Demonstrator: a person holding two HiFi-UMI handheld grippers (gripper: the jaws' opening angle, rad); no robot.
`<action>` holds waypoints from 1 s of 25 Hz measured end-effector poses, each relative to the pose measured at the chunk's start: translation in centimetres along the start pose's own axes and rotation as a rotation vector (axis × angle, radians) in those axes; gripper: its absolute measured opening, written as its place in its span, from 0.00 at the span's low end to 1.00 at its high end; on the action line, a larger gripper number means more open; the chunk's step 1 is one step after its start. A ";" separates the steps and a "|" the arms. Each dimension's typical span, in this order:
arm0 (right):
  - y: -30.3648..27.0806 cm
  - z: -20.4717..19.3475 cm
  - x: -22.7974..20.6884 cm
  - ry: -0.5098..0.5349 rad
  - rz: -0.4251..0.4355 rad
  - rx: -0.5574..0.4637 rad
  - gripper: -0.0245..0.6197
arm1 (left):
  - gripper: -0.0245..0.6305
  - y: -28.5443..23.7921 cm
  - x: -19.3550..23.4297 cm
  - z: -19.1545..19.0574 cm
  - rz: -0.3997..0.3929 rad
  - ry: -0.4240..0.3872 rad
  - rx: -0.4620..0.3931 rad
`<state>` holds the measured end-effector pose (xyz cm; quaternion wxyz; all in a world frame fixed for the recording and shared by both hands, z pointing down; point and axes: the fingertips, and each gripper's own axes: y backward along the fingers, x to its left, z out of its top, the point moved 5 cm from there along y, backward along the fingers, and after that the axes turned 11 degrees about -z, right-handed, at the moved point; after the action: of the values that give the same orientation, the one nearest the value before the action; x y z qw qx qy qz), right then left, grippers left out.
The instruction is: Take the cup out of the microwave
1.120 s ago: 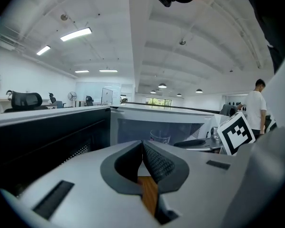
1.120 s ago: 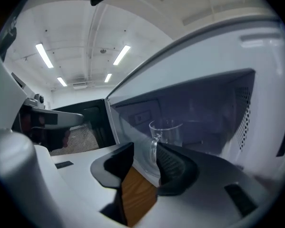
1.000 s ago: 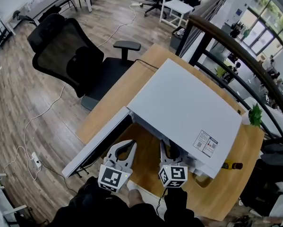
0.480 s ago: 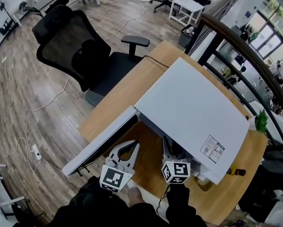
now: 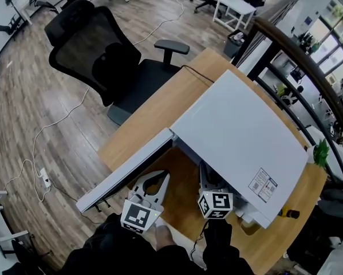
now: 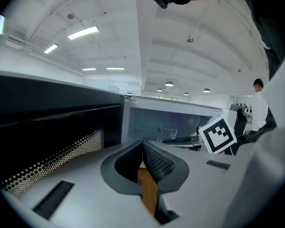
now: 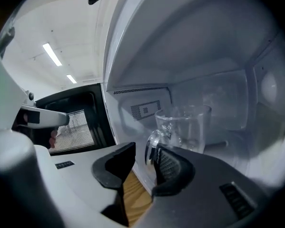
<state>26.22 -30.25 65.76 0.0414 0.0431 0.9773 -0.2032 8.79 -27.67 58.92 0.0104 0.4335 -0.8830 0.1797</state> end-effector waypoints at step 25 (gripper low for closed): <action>2.1 1.6 2.5 -0.013 0.053 -0.113 0.07 | 0.07 3.1 -0.8 0.2 0.001 -0.024 0.015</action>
<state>24.09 -28.80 63.23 0.0555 0.0655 0.9855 -0.1466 6.92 -25.38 57.59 -0.0036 0.4351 -0.8820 0.1810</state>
